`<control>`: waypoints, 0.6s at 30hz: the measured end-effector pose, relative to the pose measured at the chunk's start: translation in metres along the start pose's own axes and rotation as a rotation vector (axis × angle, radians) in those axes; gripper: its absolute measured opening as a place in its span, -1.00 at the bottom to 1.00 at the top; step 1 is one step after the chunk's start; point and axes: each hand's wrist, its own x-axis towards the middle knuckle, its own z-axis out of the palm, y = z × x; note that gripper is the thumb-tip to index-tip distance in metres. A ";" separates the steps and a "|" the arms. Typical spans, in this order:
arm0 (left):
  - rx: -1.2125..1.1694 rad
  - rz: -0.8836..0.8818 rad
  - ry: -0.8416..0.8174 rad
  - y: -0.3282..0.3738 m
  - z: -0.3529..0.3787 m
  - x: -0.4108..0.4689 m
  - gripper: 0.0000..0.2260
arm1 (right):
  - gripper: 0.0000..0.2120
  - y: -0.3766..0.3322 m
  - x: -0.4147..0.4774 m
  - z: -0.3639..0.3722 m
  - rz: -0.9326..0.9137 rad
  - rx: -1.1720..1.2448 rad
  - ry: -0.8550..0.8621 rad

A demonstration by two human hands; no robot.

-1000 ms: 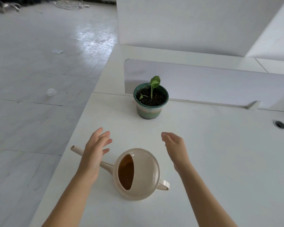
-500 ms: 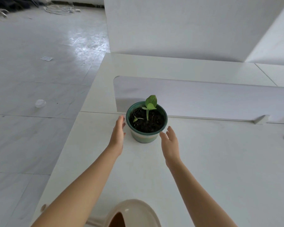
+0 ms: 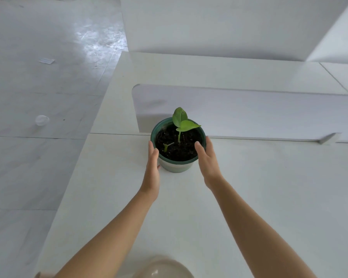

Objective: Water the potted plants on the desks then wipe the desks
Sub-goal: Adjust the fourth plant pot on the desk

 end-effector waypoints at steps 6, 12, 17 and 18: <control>0.065 -0.024 0.021 0.006 -0.012 0.002 -0.28 | -0.47 -0.003 0.000 -0.013 0.075 -0.011 0.017; 0.088 -0.084 0.007 0.019 -0.008 0.023 -0.21 | -0.65 0.014 -0.022 0.006 -0.005 0.061 0.087; 0.090 -0.046 0.010 0.012 -0.004 0.011 -0.51 | -0.67 0.014 -0.005 0.004 0.011 -0.012 0.070; 0.099 -0.052 0.011 0.010 -0.004 0.008 -0.50 | -0.62 0.011 -0.003 0.003 0.005 -0.035 0.061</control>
